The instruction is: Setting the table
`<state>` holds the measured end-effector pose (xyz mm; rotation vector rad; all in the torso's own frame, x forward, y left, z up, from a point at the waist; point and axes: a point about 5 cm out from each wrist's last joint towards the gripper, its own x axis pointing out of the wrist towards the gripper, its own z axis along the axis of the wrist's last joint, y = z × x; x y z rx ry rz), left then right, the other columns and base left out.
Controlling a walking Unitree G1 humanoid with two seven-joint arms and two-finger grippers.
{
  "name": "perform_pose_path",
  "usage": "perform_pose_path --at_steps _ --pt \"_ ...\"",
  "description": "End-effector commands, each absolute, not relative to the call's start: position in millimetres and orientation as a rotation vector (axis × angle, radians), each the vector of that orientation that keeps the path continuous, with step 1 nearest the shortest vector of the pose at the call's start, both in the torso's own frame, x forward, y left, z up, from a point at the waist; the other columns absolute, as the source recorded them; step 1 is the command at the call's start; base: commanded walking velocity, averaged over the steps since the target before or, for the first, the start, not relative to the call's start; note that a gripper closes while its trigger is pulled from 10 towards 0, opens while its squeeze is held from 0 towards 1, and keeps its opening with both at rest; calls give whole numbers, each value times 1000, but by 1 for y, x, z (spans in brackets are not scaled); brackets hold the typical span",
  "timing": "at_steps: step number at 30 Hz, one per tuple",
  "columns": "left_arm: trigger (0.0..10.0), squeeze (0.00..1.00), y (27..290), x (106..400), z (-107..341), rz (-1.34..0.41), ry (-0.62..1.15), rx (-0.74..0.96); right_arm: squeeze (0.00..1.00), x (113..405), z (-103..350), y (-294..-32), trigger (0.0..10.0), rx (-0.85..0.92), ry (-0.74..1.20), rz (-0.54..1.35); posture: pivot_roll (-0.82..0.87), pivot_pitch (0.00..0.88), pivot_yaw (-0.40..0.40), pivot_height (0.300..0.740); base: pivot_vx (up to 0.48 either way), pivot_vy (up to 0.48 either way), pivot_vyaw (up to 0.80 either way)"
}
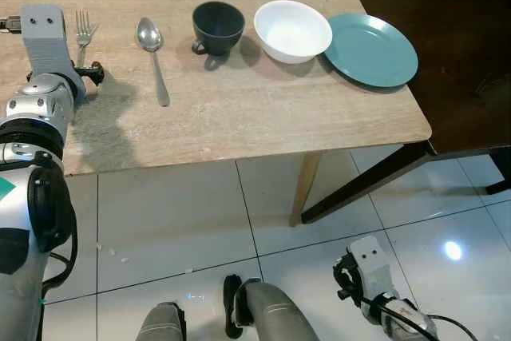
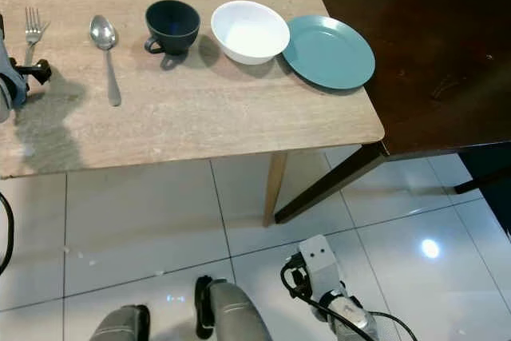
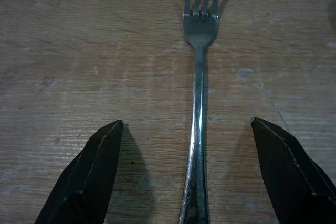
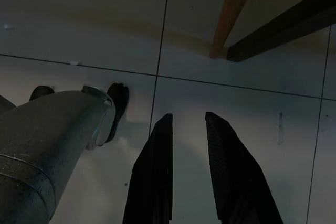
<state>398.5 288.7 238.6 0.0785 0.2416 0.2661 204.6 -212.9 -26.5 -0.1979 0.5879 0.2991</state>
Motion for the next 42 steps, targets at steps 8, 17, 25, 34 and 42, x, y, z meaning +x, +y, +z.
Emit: perform_pose_path --at_steps 8,17,25,34,42 --pt "0 0 288 393 211 228 376 65 0 199 -30 -216 10000 -184 616 276 -112 222 -121 740 0 0 0" --pt "0 0 285 394 211 204 376 65 0 200 -29 -215 10000 -181 614 273 -111 220 -116 740 0 0 0" --pt "0 0 282 395 210 183 375 63 0 201 -29 -215 10000 -179 614 273 -106 219 -115 740 0 0 0" --pt "0 0 279 395 210 172 370 59 0 203 -29 -213 10000 -177 612 274 -103 217 -114 740 0 0 0" --pt "0 0 275 399 215 151 331 57 0 204 -29 -210 10000 -171 609 274 -89 211 -106 740 0 0 0"
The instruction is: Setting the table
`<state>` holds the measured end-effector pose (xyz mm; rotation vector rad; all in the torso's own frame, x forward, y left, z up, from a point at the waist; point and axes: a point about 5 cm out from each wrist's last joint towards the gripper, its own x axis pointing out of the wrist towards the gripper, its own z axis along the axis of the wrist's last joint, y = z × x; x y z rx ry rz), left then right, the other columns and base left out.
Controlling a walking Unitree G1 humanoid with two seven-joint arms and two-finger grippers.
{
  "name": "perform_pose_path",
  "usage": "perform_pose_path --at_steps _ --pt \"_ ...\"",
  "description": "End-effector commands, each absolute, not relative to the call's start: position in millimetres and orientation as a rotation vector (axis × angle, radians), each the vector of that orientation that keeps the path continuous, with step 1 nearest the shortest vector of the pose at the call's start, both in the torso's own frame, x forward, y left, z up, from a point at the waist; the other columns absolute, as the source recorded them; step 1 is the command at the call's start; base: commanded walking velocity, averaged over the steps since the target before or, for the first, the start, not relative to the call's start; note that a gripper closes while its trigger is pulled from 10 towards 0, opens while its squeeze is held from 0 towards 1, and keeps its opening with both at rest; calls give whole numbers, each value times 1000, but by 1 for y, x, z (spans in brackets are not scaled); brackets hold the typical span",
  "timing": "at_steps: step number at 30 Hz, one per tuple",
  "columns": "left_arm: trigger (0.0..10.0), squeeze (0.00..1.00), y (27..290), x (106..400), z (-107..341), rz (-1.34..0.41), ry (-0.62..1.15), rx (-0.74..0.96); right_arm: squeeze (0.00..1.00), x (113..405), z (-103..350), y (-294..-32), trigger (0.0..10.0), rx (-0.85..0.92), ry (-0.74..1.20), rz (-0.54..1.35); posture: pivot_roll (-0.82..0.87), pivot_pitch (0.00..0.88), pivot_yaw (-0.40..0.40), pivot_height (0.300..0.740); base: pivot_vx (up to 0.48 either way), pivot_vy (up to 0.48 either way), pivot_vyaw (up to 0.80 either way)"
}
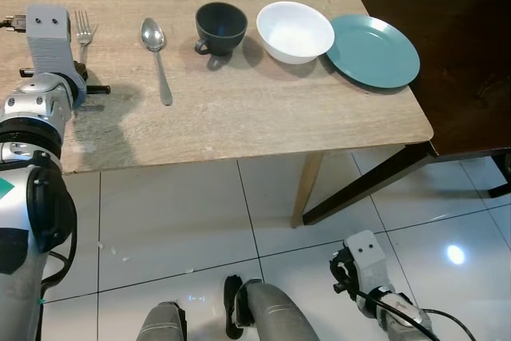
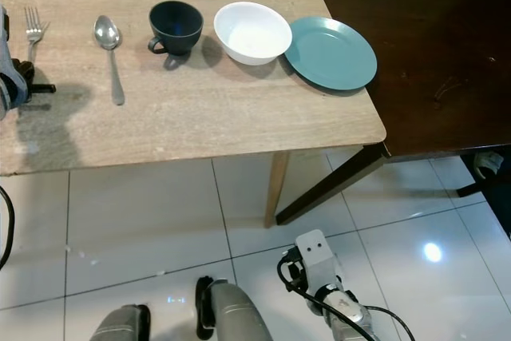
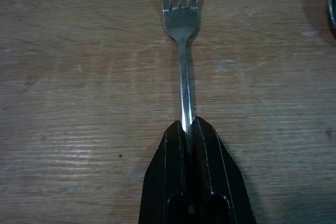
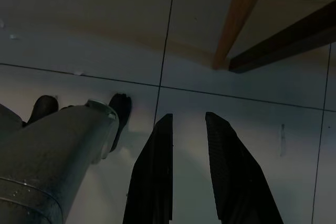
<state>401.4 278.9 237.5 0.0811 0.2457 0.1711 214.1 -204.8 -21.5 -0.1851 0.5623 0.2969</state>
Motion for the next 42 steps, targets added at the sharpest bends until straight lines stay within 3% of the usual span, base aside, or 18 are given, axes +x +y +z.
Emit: perform_pose_path --at_steps 1,10,14,22,23,29,42 --pt "0 0 272 401 223 141 283 24 0 205 -30 -209 10000 -169 608 272 -82 208 -102 740 0 0 0" --pt "0 0 256 411 257 54 66 -201 0 207 -31 -206 10000 -154 602 263 -63 197 -91 740 0 0 0" --pt "0 0 254 412 276 27 -108 -394 0 211 -32 -199 10000 -142 596 265 -47 190 -87 740 0 0 0" --pt "0 0 251 410 288 -76 -243 -462 0 214 -32 -196 10000 -133 589 265 -21 172 -80 740 0 0 0" --pt "0 0 246 407 290 -186 -305 -513 0 217 -33 -195 10000 -126 585 259 -7 161 -77 740 0 0 0" --pt "0 0 236 399 286 -362 -371 -586 0 221 -33 -194 10000 -120 582 253 9 148 -81 740 0 0 0" --pt "0 0 190 352 264 -863 -314 -649 0 223 -34 -191 10000 -112 575 256 25 128 -77 740 0 0 0"
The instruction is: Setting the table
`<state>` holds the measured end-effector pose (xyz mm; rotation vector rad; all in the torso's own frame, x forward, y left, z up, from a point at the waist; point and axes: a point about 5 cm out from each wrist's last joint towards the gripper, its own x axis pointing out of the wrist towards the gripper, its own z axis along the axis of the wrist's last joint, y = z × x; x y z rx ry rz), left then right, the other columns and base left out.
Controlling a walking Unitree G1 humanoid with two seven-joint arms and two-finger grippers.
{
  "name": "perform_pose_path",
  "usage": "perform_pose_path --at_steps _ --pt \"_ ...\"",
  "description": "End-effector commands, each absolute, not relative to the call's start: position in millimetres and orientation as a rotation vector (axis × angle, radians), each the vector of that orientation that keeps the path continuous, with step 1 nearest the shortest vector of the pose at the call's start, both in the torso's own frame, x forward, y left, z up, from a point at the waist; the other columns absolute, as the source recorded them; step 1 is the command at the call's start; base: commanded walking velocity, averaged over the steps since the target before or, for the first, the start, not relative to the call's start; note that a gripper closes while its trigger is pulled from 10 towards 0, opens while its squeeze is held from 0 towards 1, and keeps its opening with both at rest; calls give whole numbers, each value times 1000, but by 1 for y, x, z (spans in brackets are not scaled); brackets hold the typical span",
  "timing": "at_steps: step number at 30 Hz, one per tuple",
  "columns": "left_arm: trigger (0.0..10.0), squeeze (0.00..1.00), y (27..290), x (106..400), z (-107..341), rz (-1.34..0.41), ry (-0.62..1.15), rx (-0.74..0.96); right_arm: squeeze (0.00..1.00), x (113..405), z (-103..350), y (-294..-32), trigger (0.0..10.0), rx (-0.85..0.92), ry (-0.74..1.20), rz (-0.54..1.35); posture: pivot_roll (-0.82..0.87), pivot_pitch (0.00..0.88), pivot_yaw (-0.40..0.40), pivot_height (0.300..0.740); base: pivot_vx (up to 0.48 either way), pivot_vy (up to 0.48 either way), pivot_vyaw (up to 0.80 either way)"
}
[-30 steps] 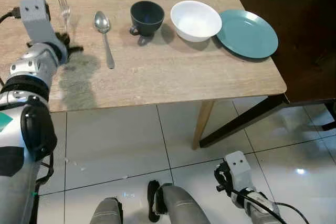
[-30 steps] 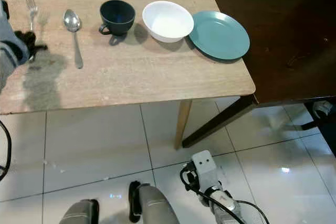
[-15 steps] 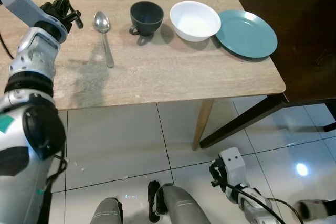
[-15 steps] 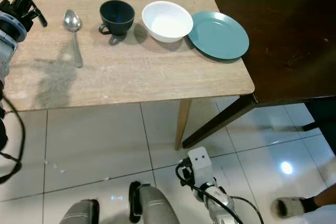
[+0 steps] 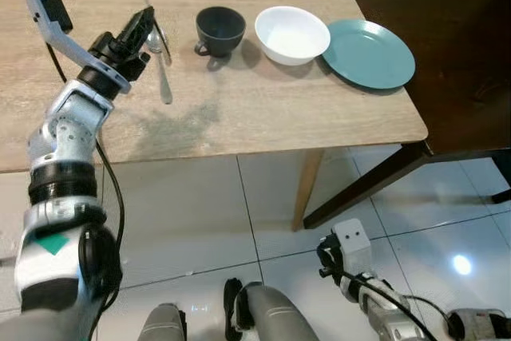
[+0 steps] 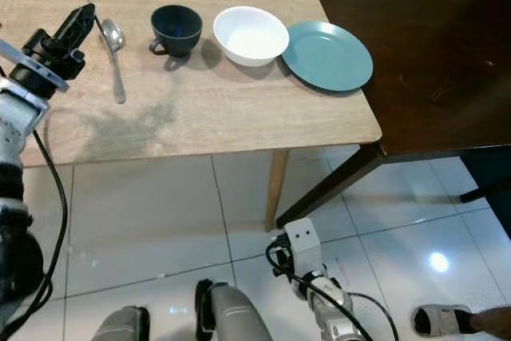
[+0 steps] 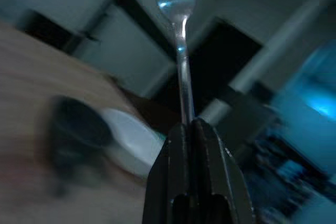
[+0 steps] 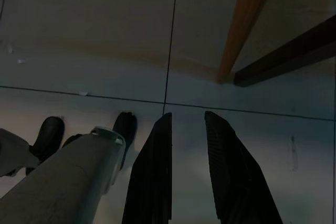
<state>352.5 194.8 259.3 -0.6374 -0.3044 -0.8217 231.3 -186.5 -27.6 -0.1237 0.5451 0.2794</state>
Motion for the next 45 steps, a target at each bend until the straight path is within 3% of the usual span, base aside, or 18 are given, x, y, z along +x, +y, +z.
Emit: perform_pose_path --at_steps 1,5,7,17,29,35,45 --pt "0 0 186 346 261 -902 -300 -639 0 222 -34 -191 10000 -111 574 256 26 127 -77 740 0 0 0" --pt "0 0 171 323 248 -1036 -189 -576 0 221 -36 -191 10000 -110 576 257 31 124 -79 740 0 0 0" --pt "0 0 160 308 230 -1110 -60 -417 0 220 -37 -191 10000 -109 578 260 35 122 -81 740 0 0 0" --pt "0 0 151 274 209 -1236 147 -301 0 221 -37 -191 10000 -107 576 262 40 123 -79 740 0 0 0" --pt "0 0 149 266 182 -1185 292 -178 0 221 -38 -191 10000 -103 576 256 44 126 -75 740 0 0 0" --pt "0 0 156 260 152 -1105 447 0 0 221 -39 -191 10000 -100 577 254 48 124 -79 740 0 0 0" --pt "0 0 168 243 116 -1113 656 191 0 223 -38 -194 10000 -110 579 261 48 125 -94 740 0 0 0"
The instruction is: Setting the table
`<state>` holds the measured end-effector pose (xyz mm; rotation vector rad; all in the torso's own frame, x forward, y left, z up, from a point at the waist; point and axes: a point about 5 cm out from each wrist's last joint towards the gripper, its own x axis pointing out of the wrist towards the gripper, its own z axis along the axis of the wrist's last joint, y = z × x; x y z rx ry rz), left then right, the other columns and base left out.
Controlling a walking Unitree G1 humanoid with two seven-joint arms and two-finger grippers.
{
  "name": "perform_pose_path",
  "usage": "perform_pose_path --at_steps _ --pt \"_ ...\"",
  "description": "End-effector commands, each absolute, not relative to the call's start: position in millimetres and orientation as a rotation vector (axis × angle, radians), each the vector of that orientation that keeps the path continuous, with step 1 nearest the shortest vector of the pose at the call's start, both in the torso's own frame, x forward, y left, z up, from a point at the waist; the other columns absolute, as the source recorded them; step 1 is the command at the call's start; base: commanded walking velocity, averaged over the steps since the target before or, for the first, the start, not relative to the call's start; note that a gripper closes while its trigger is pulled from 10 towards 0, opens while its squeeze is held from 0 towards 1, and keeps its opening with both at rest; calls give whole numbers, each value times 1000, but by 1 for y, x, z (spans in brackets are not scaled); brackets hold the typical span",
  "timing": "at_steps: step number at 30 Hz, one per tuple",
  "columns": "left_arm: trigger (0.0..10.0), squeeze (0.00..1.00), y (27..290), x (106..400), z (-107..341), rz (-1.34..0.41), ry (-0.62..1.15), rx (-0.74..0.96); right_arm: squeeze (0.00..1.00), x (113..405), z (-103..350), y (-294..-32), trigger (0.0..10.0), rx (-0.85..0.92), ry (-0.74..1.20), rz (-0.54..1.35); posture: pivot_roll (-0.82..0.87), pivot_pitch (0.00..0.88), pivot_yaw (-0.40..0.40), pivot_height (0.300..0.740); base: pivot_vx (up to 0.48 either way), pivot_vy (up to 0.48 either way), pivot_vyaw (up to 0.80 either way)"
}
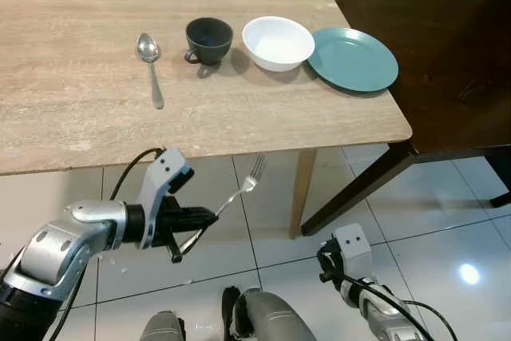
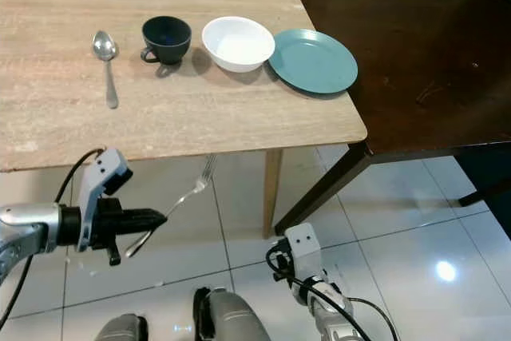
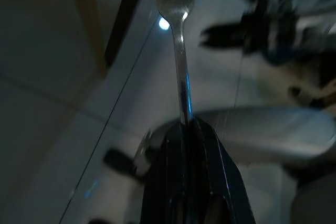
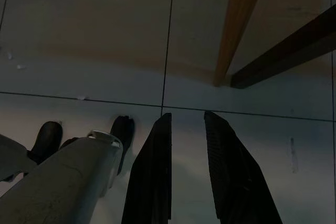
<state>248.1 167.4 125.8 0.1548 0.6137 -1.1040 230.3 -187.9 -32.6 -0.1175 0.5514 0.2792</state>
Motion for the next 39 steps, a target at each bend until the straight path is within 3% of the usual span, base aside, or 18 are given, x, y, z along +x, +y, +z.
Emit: perform_pose_path --at_steps 1,8,18,21,23,26,28,29,30,31,32,39 --pt "0 0 169 243 112 -1103 667 208 0 224 -37 -194 10000 -110 579 261 48 125 -94 740 0 0 0" --pt "0 0 178 237 81 -1041 799 346 0 225 -37 -193 10000 -110 577 262 45 124 -91 740 0 0 0" --pt "0 0 183 222 24 -839 934 353 0 219 -45 -190 10000 -119 617 258 52 124 -91 740 0 0 0" --pt "0 0 179 222 1 -687 934 274 0 215 -50 -186 10000 -119 641 255 53 123 -92 740 0 0 0" --pt "0 0 175 227 -13 -494 877 184 0 211 -53 -184 10000 -116 662 250 54 123 -92 740 0 0 0" --pt "0 0 174 236 -16 -358 788 115 0 210 -55 -183 10000 -114 671 248 56 122 -93 740 0 0 0" --pt "0 0 173 240 -17 -243 730 -32 0 209 -56 -182 10000 -113 677 247 53 123 -91 740 0 0 0" --pt "1451 0 174 242 -17 -191 700 -56 0 208 -57 -181 10000 -111 679 243 53 121 -91 740 0 0 0" --pt "3686 0 174 244 -16 -164 673 -70 0 208 -57 -181 10000 -109 681 239 53 121 -91 740 0 0 0" --pt "3686 0 174 244 -16 -164 673 -70 0 208 -57 -181 10000 -109 681 239 53 121 -91 740 0 0 0" --pt "10000 0 176 247 -18 -111 644 -68 0 209 -58 -181 10000 -105 682 231 53 115 -86 740 0 0 0" --pt "10000 0 180 246 -28 -44 681 -32 0 208 -59 -180 10000 -103 689 221 50 109 -81 740 0 0 0"
